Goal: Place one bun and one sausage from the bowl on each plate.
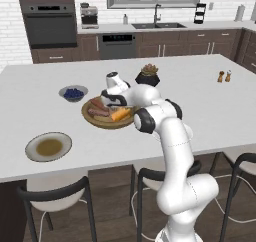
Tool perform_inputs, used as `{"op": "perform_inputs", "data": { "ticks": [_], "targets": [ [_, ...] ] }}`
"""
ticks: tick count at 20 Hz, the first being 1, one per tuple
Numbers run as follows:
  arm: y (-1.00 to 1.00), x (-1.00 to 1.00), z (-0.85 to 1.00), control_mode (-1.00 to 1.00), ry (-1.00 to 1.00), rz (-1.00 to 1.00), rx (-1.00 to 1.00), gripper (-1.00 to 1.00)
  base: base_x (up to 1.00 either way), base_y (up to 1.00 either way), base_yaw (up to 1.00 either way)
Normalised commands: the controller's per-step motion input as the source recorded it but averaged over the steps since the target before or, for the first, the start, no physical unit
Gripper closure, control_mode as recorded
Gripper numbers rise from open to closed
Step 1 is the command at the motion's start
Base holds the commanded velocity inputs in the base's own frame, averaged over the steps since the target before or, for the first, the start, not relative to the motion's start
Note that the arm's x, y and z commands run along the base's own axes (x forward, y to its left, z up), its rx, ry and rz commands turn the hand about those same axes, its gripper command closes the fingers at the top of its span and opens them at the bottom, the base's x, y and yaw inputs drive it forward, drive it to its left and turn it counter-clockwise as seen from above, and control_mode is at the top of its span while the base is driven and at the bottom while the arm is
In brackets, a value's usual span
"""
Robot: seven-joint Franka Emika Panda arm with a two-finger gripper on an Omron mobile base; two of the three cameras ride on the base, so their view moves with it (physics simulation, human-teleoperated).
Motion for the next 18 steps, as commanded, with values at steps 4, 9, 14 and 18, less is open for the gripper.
{"op": "perform_inputs", "data": {
  "ticks": [4, 9, 14, 18],
  "targets": [
    [0.0, 0.24, -0.11, -1.0, 0.0, 0.0, 0.0, -1.0, 0.0, 0.0, 0.0],
    [-0.07, 0.26, 0.0, -1.0, -0.08, 0.0, 0.0, -1.0, 0.0, 0.0, 0.0],
    [0.0, 0.47, 0.02, -1.0, -0.08, -0.02, 0.0, -1.0, 0.0, 0.0, 0.0],
    [0.0, 0.32, -0.46, -1.0, 0.01, 0.0, -0.01, 1.0, 0.0, 0.0, 0.0]
  ]
}}
